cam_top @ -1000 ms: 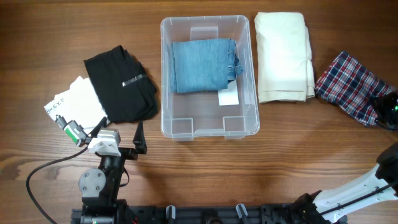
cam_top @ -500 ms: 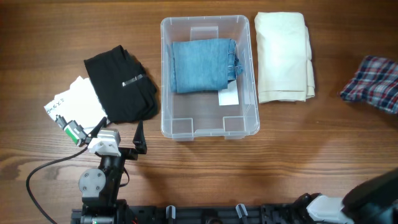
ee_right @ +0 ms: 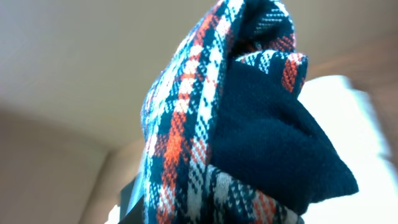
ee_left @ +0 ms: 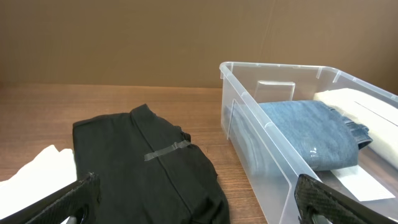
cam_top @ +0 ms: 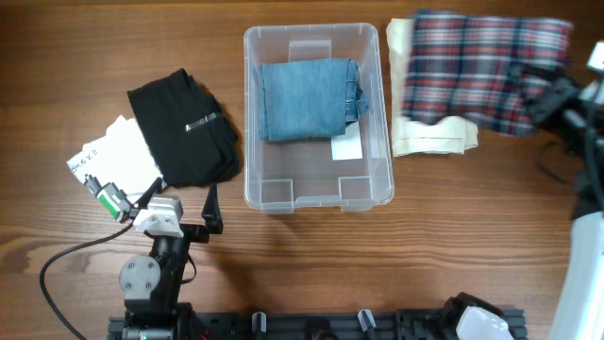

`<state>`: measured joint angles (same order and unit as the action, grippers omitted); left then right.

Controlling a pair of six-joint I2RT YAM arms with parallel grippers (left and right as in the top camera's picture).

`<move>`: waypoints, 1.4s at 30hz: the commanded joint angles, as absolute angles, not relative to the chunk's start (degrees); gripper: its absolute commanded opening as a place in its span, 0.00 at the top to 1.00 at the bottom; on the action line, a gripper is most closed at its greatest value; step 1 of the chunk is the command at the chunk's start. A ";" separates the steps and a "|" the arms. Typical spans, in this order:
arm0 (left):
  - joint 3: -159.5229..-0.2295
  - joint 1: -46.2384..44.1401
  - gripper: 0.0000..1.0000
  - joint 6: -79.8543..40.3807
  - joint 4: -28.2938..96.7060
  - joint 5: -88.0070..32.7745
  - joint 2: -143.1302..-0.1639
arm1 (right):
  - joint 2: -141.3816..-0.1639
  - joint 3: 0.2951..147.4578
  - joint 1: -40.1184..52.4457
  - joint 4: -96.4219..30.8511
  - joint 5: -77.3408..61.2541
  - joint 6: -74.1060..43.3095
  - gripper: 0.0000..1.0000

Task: Pack container
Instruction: 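Lift the plaid garment and carry it into the bin, then lay the plaid garment flat below the denim and smooth it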

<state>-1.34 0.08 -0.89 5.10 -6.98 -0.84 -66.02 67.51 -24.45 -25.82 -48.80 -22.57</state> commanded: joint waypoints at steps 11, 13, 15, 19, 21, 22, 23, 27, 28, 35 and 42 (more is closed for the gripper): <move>-1.02 0.43 0.00 -0.40 5.10 -7.68 -0.71 | -75.83 67.85 17.02 -23.73 -23.53 -30.98 0.96; -1.02 0.45 0.00 -0.43 5.10 -7.66 -0.71 | -78.50 67.85 18.63 -23.75 -23.55 -33.52 0.96; -1.02 0.45 0.00 -0.40 5.10 -7.66 -0.71 | -80.71 67.85 20.21 -23.68 -23.51 -34.79 0.96; -1.02 0.45 0.00 -0.40 5.10 -7.66 -0.71 | -84.05 67.85 23.22 -24.27 -22.87 -37.80 0.96; -1.02 0.43 0.00 -0.43 5.10 -7.66 -0.71 | -84.99 67.85 25.23 -27.97 -17.82 -40.18 0.96; -1.02 0.43 0.00 -0.40 5.10 -7.66 -0.71 | -84.99 67.85 25.43 -28.86 -16.64 -40.56 0.96; -1.02 0.45 0.00 -0.43 5.10 -7.66 -0.71 | -84.99 67.85 25.61 -30.17 -15.14 -40.69 0.96; -1.02 0.45 0.00 -0.40 5.10 -7.66 -0.71 | -84.99 67.72 25.65 -34.59 -12.01 -40.64 0.96; -1.02 0.43 0.00 -0.40 5.10 -7.68 -0.71 | -84.99 67.59 25.65 -34.65 -12.03 -40.66 0.96; -1.02 0.43 0.00 -0.40 5.10 -7.68 -0.71 | -85.67 66.98 26.61 -34.52 -11.55 -42.94 0.96; -1.02 0.43 0.00 -0.40 5.10 -7.66 -0.71 | -89.52 66.98 27.94 -33.04 -11.60 -46.74 0.96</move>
